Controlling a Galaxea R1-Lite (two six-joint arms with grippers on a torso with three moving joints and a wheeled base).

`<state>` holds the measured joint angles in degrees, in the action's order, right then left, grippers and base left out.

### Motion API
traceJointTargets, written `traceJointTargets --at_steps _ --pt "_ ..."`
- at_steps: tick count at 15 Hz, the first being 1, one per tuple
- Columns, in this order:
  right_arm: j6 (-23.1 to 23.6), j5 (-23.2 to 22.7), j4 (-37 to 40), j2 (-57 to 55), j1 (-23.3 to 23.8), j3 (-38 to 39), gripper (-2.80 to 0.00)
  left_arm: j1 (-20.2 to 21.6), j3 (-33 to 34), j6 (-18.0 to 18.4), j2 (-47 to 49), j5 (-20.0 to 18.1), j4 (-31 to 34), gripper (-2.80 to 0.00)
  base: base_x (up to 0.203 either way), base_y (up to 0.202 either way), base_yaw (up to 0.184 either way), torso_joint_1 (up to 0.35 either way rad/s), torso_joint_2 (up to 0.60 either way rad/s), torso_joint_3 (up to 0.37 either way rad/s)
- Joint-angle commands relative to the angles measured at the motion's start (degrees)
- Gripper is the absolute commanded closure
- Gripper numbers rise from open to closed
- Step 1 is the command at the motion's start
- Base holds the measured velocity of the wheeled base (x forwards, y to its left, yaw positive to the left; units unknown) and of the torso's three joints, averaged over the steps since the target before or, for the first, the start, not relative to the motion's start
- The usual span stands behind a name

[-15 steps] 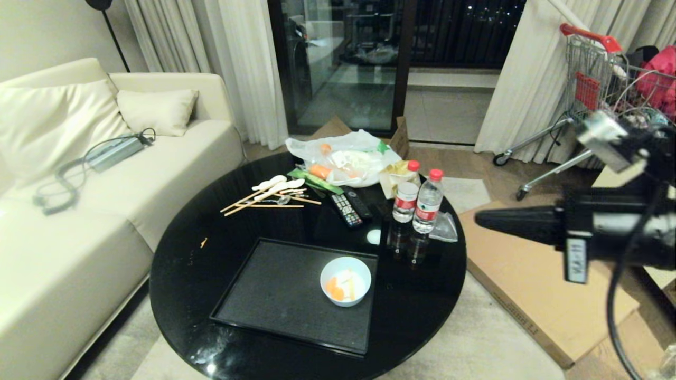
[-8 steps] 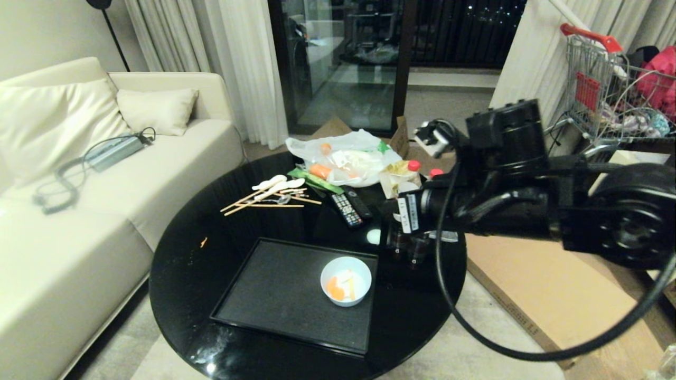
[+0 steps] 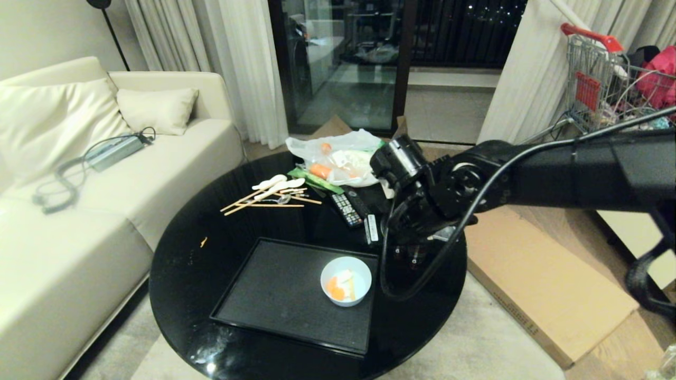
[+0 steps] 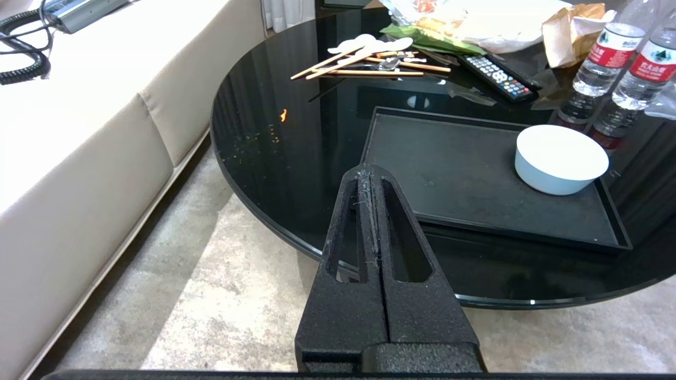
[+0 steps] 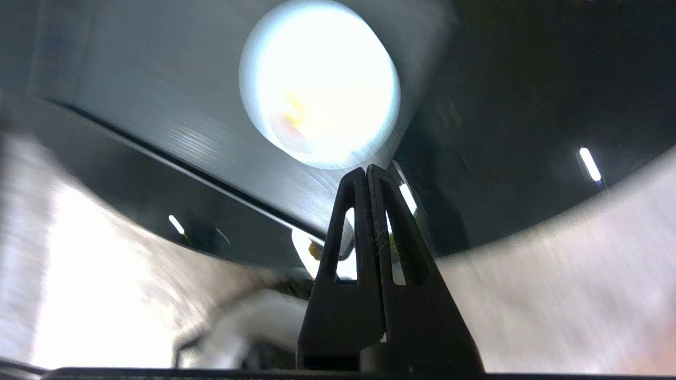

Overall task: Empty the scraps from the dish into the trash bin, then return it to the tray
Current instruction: Pick up the bowl with leftover food

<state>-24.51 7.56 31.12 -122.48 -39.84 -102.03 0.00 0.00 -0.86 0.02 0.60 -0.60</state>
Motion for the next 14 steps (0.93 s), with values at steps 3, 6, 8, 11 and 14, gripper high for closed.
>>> traceJointTargets --at_steps 3,6,8,11,14 --pt "-1.2 0.5 9.3 -9.4 0.5 -8.1 0.00 0.0 0.0 0.0 0.0 0.0 0.0 0.00 0.000 0.000 0.000 0.000 0.00 0.000" --pt "-3.7 0.4 11.2 -11.5 0.5 -9.9 0.00 0.0 0.0 0.0 0.0 0.0 0.0 0.00 0.000 0.000 0.000 0.000 0.00 0.000" --pt "-5.8 0.5 11.1 -12.7 0.5 -9.9 -2.80 0.0 0.0 0.0 0.0 0.0 0.0 0.00 0.000 0.000 0.000 0.000 0.00 0.000" --pt "-8.2 0.7 10.6 -14.2 0.3 -10.0 -2.80 0.0 0.0 0.0 0.0 0.0 0.0 0.00 0.000 0.000 0.000 0.000 0.00 0.000" --pt "-8.2 1.5 9.9 -15.5 0.2 -10.0 -2.80 0.0 0.0 0.0 0.0 0.0 0.0 0.00 0.000 0.000 0.000 0.000 0.00 0.000"
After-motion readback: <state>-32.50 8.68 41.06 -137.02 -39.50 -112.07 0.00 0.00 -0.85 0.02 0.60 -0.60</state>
